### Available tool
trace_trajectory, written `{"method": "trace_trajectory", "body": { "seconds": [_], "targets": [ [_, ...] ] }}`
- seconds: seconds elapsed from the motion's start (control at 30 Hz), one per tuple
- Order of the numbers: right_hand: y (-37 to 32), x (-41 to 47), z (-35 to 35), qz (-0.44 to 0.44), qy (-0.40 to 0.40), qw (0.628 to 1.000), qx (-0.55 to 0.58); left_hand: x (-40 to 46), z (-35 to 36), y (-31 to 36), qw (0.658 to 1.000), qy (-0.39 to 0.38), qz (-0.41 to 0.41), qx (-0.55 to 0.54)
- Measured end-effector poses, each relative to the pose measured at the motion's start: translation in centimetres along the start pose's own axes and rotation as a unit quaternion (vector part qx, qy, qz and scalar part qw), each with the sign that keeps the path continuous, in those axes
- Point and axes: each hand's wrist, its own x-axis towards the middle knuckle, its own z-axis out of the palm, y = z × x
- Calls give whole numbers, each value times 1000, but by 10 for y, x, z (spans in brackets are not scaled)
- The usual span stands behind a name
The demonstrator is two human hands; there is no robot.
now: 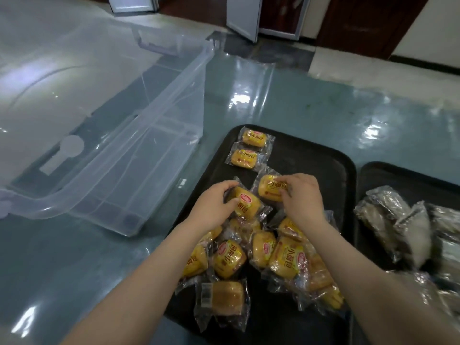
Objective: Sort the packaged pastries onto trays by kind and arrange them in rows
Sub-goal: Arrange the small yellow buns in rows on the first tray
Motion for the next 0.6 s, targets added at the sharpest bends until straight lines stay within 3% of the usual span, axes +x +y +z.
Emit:
{"method": "trace_trajectory", "body": {
  "seconds": [0.2,0.6],
  "targets": [
    [16,-7,-10,37,11,999,4,26,18,0,989,-91,-26,116],
    [51,43,-4,93,39,994,40,73,23,-9,989,113,-55,78]
  ]
}}
